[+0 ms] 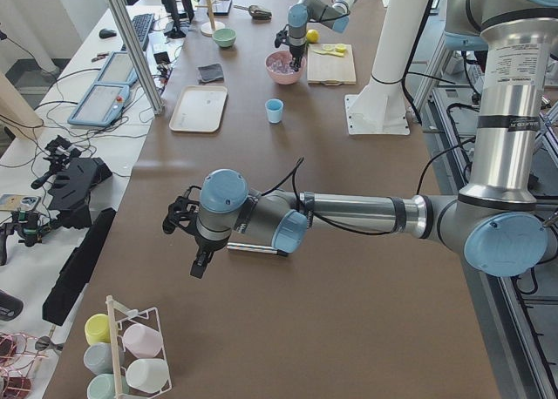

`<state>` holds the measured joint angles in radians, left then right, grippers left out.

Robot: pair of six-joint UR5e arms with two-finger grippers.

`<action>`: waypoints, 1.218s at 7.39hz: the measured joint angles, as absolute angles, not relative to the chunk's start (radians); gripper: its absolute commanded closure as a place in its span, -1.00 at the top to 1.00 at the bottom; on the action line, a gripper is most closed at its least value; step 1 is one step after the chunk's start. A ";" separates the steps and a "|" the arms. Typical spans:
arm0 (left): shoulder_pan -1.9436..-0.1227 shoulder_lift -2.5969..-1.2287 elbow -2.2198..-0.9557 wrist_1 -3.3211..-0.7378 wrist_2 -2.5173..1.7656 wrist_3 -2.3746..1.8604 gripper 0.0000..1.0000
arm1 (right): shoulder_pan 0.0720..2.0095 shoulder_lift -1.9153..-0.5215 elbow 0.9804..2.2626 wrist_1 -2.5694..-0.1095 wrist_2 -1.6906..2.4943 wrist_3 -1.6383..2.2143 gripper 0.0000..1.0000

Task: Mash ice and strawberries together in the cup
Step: 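Close the right gripper on an ice cube and lift, then carry the ice cube with the right gripper over the blue cup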

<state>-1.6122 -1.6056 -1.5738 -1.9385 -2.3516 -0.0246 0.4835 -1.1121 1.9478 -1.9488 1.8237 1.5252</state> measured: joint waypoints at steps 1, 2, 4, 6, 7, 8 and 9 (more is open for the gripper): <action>-1.612 -1.605 -1.574 -1.939 -2.352 -0.025 0.96 | 0.515 -1.095 1.968 -1.981 1.834 1.506 -0.46; -1.612 -1.605 -1.575 -1.939 -2.352 -0.025 0.96 | 0.557 -1.058 1.984 -2.023 1.854 1.466 -0.46; -1.612 -1.606 -1.577 -1.936 -2.352 -0.025 0.95 | 0.622 -0.964 1.970 -2.044 1.883 1.413 -0.47; -1.611 -1.613 -1.577 -1.932 -2.350 -0.026 0.95 | 0.642 -0.857 1.861 -1.954 1.903 1.418 -0.46; -1.612 -1.615 -1.578 -1.932 -2.349 -0.026 0.96 | 0.641 -0.832 1.814 -1.880 1.911 1.424 -0.46; -1.611 -1.615 -1.576 -1.931 -2.348 -0.026 0.96 | 0.637 -0.804 1.762 -1.801 1.914 1.426 -0.46; -1.611 -1.615 -1.575 -1.931 -2.349 -0.026 0.95 | 0.622 -0.768 1.709 -1.727 1.914 1.428 -0.46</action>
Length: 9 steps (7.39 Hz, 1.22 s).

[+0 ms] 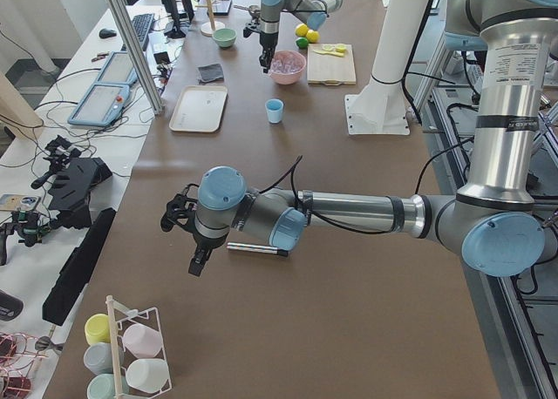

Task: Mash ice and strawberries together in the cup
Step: 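Carry the ice cube with the right gripper over the blue cup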

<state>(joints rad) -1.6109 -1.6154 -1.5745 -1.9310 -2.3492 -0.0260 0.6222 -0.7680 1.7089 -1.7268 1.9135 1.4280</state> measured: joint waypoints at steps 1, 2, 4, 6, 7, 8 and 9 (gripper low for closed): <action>-1.610 -1.615 -1.573 -1.930 -2.350 -0.026 0.96 | 0.604 -0.745 1.682 -1.665 1.907 1.432 -0.46; -1.610 -1.614 -1.571 -1.930 -2.350 -0.026 0.95 | 0.590 -0.733 1.673 -1.610 1.882 1.434 -0.46; -1.610 -1.611 -1.570 -1.928 -2.351 -0.026 0.95 | 0.562 -0.734 1.647 -1.510 1.816 1.434 -0.44; -1.611 -1.607 -1.567 -1.927 -2.350 -0.025 0.96 | 0.537 -0.735 1.574 -1.405 1.787 1.439 -0.44; -1.611 -1.605 -1.566 -1.926 -2.350 -0.024 0.96 | 0.520 -0.738 1.558 -1.365 1.783 1.452 -0.43; -1.611 -1.603 -1.565 -1.926 -2.350 -0.023 0.96 | 0.508 -0.744 1.556 -1.349 1.791 1.473 -0.33; -1.612 -1.600 -1.566 -1.925 -2.351 -0.022 0.96 | 0.502 -0.751 1.560 -1.349 1.806 1.489 0.23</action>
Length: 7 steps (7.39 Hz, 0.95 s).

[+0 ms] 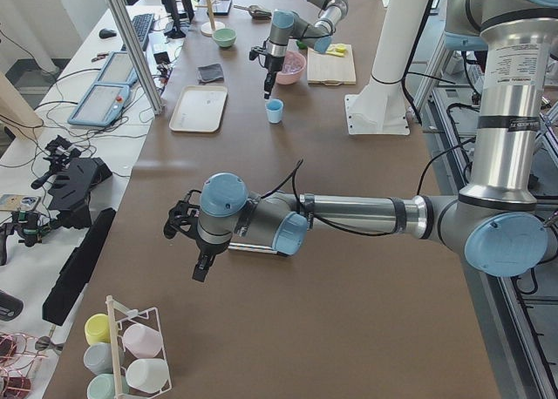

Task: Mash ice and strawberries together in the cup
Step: 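Carry the ice cube with the right gripper over the blue cup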

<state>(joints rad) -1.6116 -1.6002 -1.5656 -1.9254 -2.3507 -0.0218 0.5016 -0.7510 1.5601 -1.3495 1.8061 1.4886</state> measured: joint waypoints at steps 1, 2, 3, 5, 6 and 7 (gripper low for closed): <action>-1.612 -1.595 -1.567 -1.926 -2.352 -0.021 0.95 | 0.498 -0.756 1.562 -1.361 1.815 1.496 0.64; -1.613 -1.591 -1.569 -1.926 -2.353 -0.020 0.95 | 0.494 -0.757 1.561 -1.371 1.820 1.499 0.74; -1.613 -1.588 -1.570 -1.926 -2.353 -0.020 0.95 | 0.491 -0.756 1.565 -1.384 1.823 1.501 0.76; -1.615 -1.585 -1.573 -1.927 -2.355 -0.019 0.96 | 0.493 -0.749 1.588 -1.461 1.826 1.498 0.70; -1.621 -1.579 -1.577 -1.928 -2.369 -0.019 0.96 | 0.501 -0.746 1.619 -1.546 1.828 1.491 0.70; -1.636 -1.569 -1.584 -1.930 -2.391 -0.019 0.95 | 0.513 -0.749 1.657 -1.641 1.830 1.472 0.70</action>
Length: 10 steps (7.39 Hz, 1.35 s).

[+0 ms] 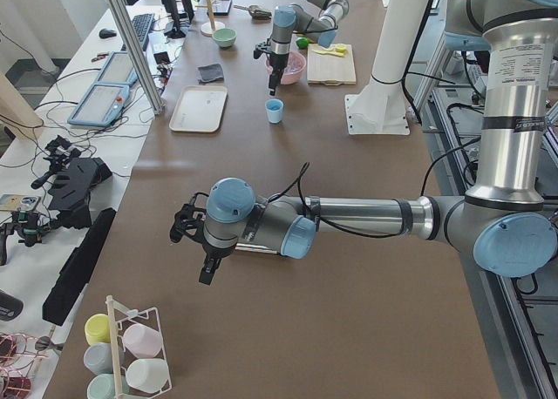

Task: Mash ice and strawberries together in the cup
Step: 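Carry the ice cube with the right gripper over the blue cup, then move the right gripper back over the pink bowl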

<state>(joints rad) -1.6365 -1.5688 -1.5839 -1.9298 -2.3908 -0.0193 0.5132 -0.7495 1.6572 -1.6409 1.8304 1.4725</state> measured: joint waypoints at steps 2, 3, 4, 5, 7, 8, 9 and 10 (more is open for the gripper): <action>-1.660 -1.554 -1.596 -1.933 -2.409 -0.019 0.95 | 0.564 -0.799 1.758 -1.783 1.885 1.334 0.70; -1.669 -1.544 -1.607 -1.934 -2.410 -0.018 0.96 | 0.604 -0.855 1.820 -1.817 1.941 1.252 0.70; -1.676 -1.535 -1.616 -1.934 -2.411 -0.017 0.95 | 0.632 -0.909 1.859 -1.829 1.967 1.187 0.71; -1.682 -1.525 -1.624 -1.935 -2.412 -0.017 0.96 | 0.652 -0.950 1.877 -1.830 1.976 1.108 0.71; -1.693 -1.479 -1.677 -1.931 -2.409 -0.020 0.95 | 0.675 -1.004 1.886 -1.823 1.961 0.998 0.68; -1.695 -1.465 -1.695 -1.929 -2.406 -0.022 0.96 | 0.684 -1.027 1.894 -1.819 1.925 0.995 0.63; -1.696 -1.458 -1.704 -1.929 -2.405 -0.024 0.96 | 0.692 -1.050 1.905 -1.817 1.889 1.008 0.62; -1.697 -1.456 -1.707 -1.928 -2.405 -0.024 0.96 | 0.696 -1.070 1.912 -1.817 1.866 1.018 0.37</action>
<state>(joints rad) -1.6973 -1.4557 -1.7074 -1.9283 -2.4052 -0.0242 0.6960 -1.0704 1.9122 -1.8167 1.8665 1.0175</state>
